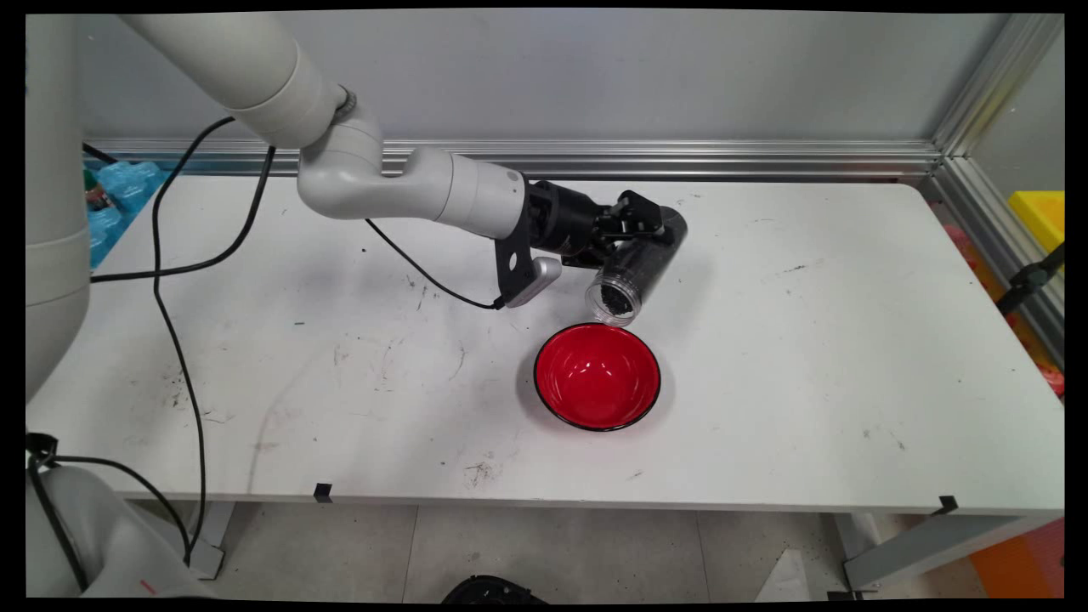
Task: Pour the black seasoning powder in the red bowl
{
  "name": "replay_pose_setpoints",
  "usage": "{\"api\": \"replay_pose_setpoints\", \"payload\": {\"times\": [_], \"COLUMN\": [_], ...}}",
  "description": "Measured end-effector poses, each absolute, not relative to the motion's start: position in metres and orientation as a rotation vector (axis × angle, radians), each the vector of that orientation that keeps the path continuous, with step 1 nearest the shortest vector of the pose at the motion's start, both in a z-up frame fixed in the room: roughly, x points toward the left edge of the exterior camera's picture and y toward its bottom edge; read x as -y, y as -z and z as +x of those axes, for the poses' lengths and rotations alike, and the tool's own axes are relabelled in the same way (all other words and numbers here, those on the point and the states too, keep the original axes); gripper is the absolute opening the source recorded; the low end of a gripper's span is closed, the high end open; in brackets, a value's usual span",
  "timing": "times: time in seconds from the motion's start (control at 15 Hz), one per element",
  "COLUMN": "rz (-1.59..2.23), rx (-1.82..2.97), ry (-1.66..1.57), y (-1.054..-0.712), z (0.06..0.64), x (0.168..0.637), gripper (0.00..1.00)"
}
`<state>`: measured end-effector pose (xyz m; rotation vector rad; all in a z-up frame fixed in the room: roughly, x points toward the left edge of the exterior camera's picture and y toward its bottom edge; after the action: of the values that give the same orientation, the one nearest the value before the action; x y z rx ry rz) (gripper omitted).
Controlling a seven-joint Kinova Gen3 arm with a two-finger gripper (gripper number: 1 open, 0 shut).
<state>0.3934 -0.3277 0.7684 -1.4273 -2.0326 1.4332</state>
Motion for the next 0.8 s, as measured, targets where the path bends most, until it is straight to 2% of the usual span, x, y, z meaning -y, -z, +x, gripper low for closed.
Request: {"api": "replay_pose_setpoints", "payload": {"times": [0.8], "rz": [-1.456], "rx": [2.014], "ry": [-1.456], "y": [-0.7618], "z": [0.3906], "x": [0.3257], "gripper": [0.0]}}
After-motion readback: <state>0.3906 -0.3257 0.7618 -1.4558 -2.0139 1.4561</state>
